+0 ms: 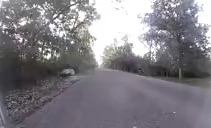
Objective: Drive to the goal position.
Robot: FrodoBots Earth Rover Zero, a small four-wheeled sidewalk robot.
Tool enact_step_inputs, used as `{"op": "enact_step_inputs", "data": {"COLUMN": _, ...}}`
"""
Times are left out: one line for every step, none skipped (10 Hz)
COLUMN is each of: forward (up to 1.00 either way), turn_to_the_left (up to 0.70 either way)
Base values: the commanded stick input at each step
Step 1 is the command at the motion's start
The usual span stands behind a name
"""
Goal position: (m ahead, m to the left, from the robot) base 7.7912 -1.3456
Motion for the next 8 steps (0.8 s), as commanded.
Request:
{"op": "enact_step_inputs", "data": {"forward": 0.70, "turn_to_the_left": 0.00}}
{"op": "enact_step_inputs", "data": {"forward": 0.70, "turn_to_the_left": 0.00}}
{"op": "enact_step_inputs", "data": {"forward": 0.70, "turn_to_the_left": 0.00}}
{"op": "enact_step_inputs", "data": {"forward": 0.70, "turn_to_the_left": 0.00}}
{"op": "enact_step_inputs", "data": {"forward": 0.70, "turn_to_the_left": 0.00}}
{"op": "enact_step_inputs", "data": {"forward": 0.70, "turn_to_the_left": 0.00}}
{"op": "enact_step_inputs", "data": {"forward": 0.70, "turn_to_the_left": 0.00}}
{"op": "enact_step_inputs", "data": {"forward": 0.70, "turn_to_the_left": 0.00}}
